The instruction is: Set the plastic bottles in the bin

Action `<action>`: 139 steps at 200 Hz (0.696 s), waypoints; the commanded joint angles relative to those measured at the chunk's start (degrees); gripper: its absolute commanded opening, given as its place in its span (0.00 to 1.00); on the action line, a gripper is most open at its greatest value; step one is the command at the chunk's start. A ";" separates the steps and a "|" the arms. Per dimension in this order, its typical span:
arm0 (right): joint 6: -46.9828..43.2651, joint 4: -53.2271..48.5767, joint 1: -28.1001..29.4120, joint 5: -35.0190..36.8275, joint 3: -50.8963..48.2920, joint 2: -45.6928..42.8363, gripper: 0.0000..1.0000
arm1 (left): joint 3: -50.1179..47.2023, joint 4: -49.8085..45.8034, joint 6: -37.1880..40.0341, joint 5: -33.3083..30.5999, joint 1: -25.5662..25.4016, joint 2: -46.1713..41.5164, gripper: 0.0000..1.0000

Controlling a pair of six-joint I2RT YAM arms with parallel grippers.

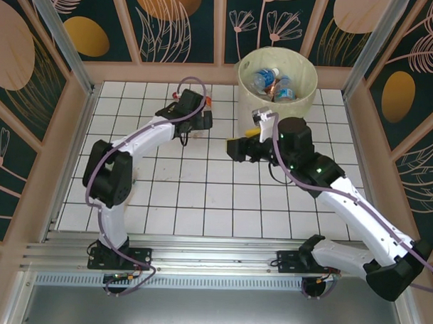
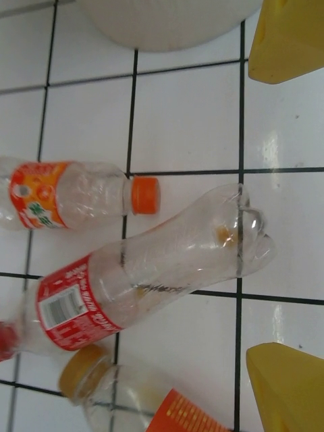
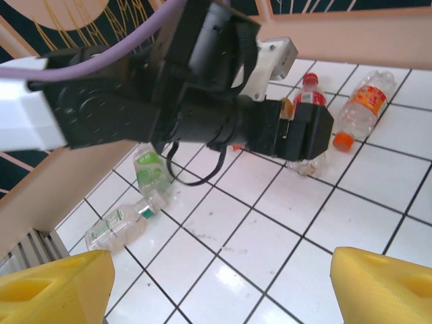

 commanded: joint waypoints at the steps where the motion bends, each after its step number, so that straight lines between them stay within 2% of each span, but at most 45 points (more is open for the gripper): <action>1: 1.62 0.93 0.55 0.51 -1.49 -2.34 0.85 | 4.28 -4.54 -4.57 -0.75 1.34 4.59 0.99; 72: 2.19 0.13 1.07 0.93 -2.29 -3.53 0.85 | 10.02 -5.08 -6.15 4.11 5.02 13.67 0.96; 139: 2.14 -1.65 1.33 2.83 -1.63 -4.12 0.85 | 10.20 -4.48 -6.58 7.35 7.61 18.39 0.91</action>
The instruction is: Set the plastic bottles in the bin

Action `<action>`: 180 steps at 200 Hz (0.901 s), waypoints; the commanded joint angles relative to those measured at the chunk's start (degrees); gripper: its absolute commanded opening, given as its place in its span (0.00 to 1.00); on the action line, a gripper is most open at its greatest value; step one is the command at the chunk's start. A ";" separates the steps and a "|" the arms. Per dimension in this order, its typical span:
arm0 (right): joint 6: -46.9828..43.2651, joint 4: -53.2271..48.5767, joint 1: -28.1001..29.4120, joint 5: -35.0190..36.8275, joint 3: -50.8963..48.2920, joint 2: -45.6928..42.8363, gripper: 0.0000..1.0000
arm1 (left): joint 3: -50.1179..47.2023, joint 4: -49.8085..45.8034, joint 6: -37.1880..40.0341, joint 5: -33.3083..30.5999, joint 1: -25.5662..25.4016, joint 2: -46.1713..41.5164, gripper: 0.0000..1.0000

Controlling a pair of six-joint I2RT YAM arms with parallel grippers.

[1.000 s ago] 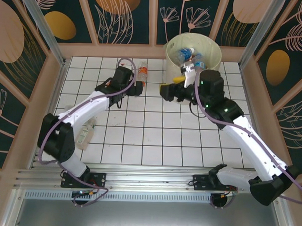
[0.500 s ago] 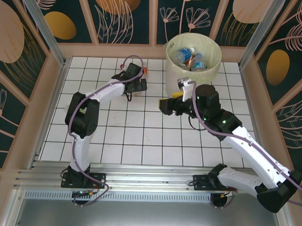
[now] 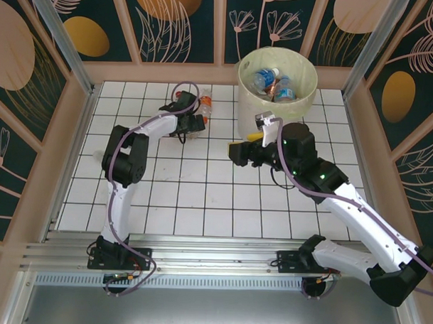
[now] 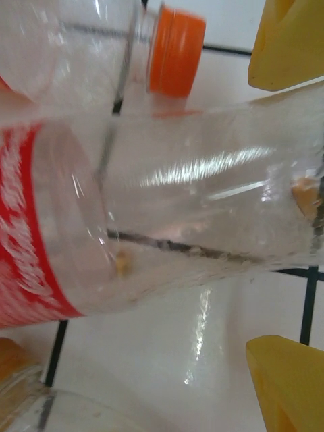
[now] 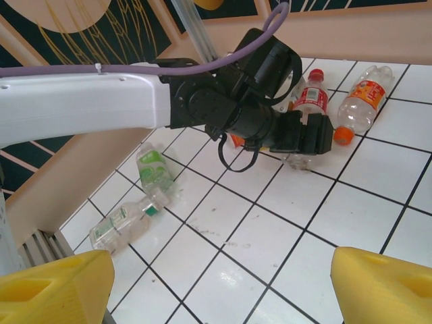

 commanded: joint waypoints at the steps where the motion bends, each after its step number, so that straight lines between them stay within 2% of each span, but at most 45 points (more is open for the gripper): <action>1: 0.83 -1.31 0.47 1.80 0.04 -1.61 0.85 | 0.88 -1.33 -0.86 1.79 1.09 1.80 0.91; 131: 1.36 -0.84 0.47 4.37 -1.56 -2.51 0.85 | 1.67 -0.35 1.23 3.93 1.33 4.14 0.71; 150: 2.01 0.02 0.45 5.08 -2.50 -2.31 0.85 | 0.07 0.58 1.73 4.18 1.31 3.00 0.65; 168: 2.88 0.42 0.46 7.45 -3.44 -1.75 0.84 | -2.55 2.27 2.36 5.09 1.38 1.18 0.50; 180: 3.41 0.17 0.50 9.78 -3.67 -1.23 0.84 | -4.35 2.98 2.72 5.32 1.39 0.06 0.49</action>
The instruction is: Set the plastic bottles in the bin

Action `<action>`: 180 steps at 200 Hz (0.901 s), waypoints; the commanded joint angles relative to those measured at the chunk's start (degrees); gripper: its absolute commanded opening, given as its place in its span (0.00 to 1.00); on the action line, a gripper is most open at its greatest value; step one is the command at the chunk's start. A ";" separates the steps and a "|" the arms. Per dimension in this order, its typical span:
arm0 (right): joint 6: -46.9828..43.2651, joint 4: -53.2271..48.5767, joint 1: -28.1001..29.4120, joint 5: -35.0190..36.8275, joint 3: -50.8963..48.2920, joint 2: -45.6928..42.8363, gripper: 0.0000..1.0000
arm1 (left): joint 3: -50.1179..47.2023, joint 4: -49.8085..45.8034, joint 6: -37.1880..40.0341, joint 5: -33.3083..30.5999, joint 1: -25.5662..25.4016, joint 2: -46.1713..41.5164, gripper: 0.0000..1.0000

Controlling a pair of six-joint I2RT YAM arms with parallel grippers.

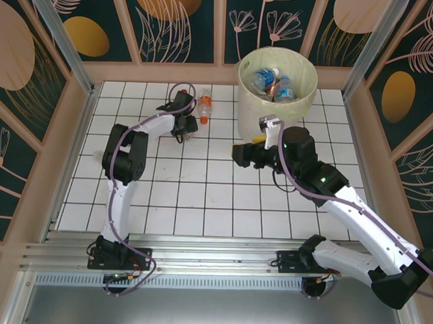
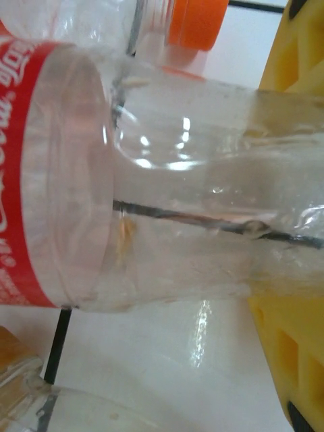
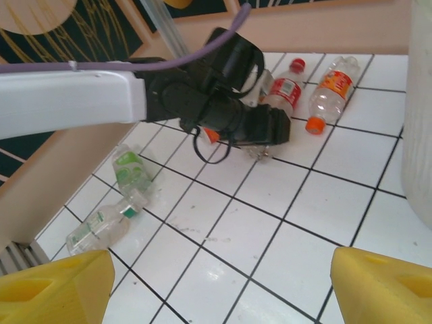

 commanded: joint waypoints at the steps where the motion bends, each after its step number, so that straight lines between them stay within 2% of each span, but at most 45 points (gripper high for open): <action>1: 1.95 0.99 0.45 4.84 -1.19 0.30 0.84 | -4.21 1.25 1.18 2.66 -0.16 -1.48 0.49; 43: 4.18 1.70 0.13 6.95 -1.64 1.02 0.84 | -12.78 4.65 2.06 4.10 -0.16 -8.11 0.49; 74: 8.07 3.76 -0.61 7.41 -2.80 3.10 0.84 | -25.09 11.77 3.07 8.71 -0.25 -20.30 0.49; 96: 10.85 5.59 -0.77 4.29 -2.42 5.27 0.84 | -34.73 18.90 3.57 15.64 -0.41 -30.12 0.49; 134: 15.70 9.79 -0.99 -1.26 -0.38 10.09 0.84 | -49.23 34.07 1.94 34.74 -0.89 -43.80 0.49; 155: 16.54 12.14 -1.02 -3.99 0.94 12.57 0.84 | -52.85 37.39 1.26 40.10 -2.06 -48.90 0.50; 180: 16.75 14.71 -0.99 -7.02 2.73 15.51 0.84 | -54.00 37.81 1.63 43.15 -4.66 -52.78 0.50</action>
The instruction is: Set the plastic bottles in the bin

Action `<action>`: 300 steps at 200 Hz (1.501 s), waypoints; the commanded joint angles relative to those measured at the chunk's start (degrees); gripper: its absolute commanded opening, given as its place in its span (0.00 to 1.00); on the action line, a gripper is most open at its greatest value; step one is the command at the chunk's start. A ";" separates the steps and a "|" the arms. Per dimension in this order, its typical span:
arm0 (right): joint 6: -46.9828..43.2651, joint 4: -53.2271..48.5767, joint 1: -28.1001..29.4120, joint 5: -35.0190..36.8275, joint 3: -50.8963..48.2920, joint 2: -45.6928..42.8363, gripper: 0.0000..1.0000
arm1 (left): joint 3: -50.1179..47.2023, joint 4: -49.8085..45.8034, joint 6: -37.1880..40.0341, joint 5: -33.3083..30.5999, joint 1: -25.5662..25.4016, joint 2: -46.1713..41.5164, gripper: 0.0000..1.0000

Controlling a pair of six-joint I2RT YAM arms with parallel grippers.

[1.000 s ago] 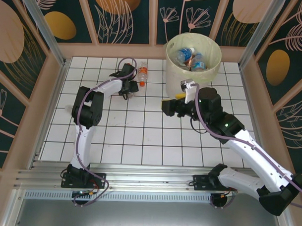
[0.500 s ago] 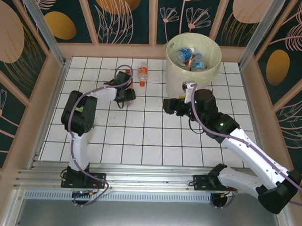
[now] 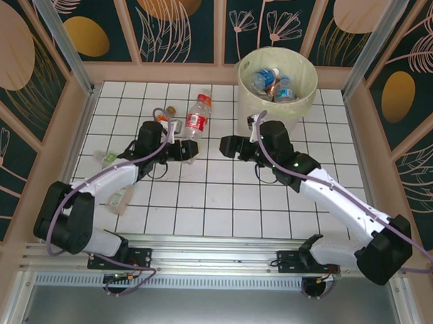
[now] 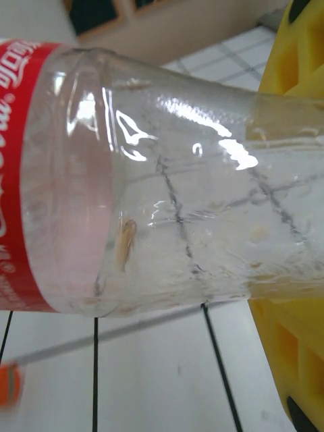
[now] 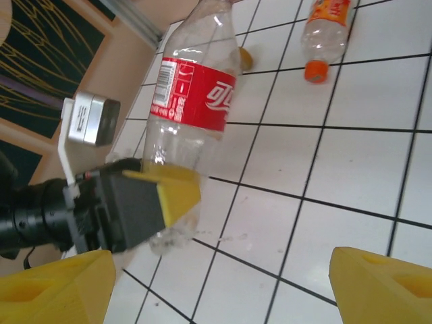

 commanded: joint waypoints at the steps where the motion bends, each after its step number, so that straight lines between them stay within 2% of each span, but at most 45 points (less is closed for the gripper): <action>1: 1.84 5.66 -0.40 -4.59 3.44 1.96 0.84 | -1.05 5.99 -0.11 8.00 -2.27 -3.58 0.50; 52: 2.72 9.11 -0.46 -8.40 5.18 5.82 0.92 | -3.00 8.31 -1.67 7.62 -5.88 -7.12 0.50; 106: 2.87 13.14 -0.47 -10.53 4.93 7.60 0.92 | -4.42 14.18 -4.81 8.46 -8.51 -6.70 0.51; 194: 6.58 19.18 -1.62 -12.34 4.48 10.35 0.80 | -9.88 24.56 -9.26 6.17 -10.62 -10.18 0.53; 253: 7.27 21.40 -1.31 -15.00 3.71 11.15 0.75 | -9.99 25.79 -9.70 5.71 -11.00 -9.46 0.53; 300: 7.30 21.51 -1.19 -15.35 3.38 10.87 0.65 | -9.53 26.58 -10.12 5.57 -11.52 -7.93 0.53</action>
